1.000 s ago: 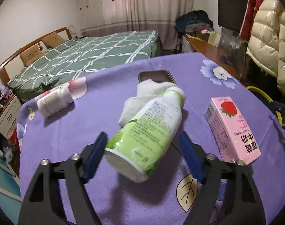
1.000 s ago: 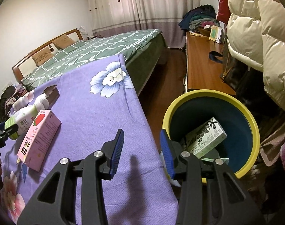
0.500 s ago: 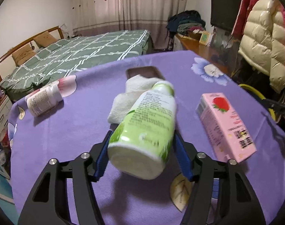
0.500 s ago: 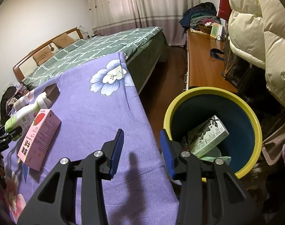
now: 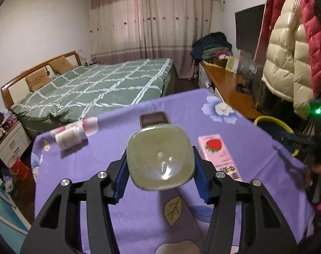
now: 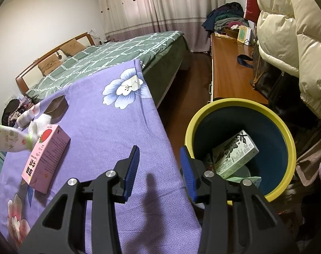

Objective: Collect trash
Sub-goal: 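Carry the bottle over the yellow bin and open the left gripper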

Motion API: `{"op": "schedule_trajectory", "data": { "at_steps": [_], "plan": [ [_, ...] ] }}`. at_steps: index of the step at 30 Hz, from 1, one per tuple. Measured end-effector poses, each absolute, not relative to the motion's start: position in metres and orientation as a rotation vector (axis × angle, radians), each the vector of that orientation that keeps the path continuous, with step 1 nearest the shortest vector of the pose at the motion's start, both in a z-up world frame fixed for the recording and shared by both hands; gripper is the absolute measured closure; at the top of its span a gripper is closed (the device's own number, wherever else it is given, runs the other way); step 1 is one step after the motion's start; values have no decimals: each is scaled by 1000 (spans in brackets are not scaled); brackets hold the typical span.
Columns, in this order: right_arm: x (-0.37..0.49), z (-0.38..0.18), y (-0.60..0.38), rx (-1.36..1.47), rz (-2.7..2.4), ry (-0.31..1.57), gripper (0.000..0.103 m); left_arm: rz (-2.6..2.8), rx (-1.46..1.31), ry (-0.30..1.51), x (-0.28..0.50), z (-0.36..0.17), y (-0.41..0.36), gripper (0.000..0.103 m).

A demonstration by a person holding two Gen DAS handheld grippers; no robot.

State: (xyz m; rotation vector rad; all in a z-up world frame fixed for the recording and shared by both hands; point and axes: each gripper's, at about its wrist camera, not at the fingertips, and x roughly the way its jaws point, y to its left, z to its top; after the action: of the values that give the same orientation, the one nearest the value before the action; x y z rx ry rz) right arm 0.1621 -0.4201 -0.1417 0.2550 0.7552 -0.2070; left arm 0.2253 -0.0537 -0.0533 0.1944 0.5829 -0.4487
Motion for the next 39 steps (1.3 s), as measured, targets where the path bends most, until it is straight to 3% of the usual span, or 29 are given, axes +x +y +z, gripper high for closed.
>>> {"op": "schedule_trajectory", "data": {
  "at_steps": [22,31,39],
  "plan": [
    [123,-112,-449,224,-211,675,65,-574,188,530,185,12,-126,51],
    [92,-119,-505,252,-328,677,65,-761,205,512,187,23,-237,51],
    [64,-131,-547,302,-411,682,65,-916,227,575,194,-1,-360,51]
  ]
}}
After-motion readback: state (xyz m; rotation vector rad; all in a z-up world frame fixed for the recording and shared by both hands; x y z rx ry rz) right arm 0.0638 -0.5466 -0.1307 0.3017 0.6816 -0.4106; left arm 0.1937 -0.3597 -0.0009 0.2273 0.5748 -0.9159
